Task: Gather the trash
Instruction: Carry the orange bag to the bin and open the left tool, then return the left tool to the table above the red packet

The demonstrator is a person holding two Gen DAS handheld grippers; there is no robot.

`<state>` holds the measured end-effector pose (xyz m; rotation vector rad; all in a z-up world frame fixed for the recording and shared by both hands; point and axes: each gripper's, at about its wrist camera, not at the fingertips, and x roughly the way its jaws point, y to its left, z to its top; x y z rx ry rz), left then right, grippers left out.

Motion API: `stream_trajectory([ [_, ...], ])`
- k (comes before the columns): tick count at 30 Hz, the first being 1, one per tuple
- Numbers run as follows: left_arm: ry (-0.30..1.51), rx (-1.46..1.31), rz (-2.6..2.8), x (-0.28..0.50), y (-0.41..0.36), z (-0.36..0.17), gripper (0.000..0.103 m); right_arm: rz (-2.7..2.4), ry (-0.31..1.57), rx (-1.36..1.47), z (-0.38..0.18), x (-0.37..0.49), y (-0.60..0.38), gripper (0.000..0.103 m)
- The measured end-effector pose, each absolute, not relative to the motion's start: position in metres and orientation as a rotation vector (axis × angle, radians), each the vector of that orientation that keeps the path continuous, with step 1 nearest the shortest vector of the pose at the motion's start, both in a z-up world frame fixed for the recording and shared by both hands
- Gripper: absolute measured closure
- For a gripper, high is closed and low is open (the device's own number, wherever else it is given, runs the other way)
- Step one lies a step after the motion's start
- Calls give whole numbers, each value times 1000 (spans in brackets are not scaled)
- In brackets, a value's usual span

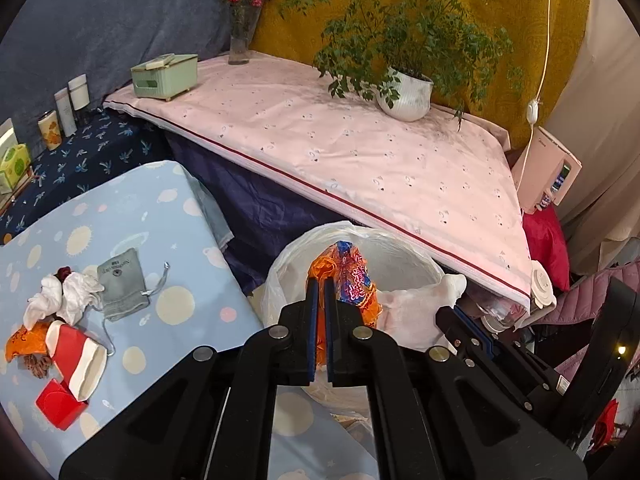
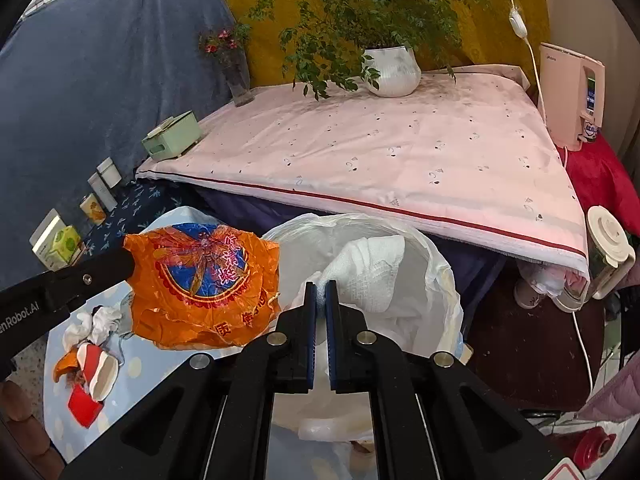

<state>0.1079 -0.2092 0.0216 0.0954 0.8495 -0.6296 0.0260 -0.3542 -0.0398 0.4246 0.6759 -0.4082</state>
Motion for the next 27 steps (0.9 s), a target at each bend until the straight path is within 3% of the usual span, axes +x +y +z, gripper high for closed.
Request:
stream_trajectory([
  [2, 866, 84, -627, 110, -210, 18, 91, -423, 677, 424, -42, 26, -356, 92],
  [4, 880, 76, -608, 113, -210, 14, 54, -428, 678, 425, -43, 26, -357, 85],
  [8, 887, 68, -588, 117, -207, 9, 55, -439, 674, 424, -43, 25, -357, 75],
  [17, 878, 49, -552, 122, -186, 9, 55, -425, 668, 399, -35, 29, -343, 66],
  [27, 880, -9, -466, 128, -129, 6, 53, -361, 669, 348, -24, 40, -302, 62],
])
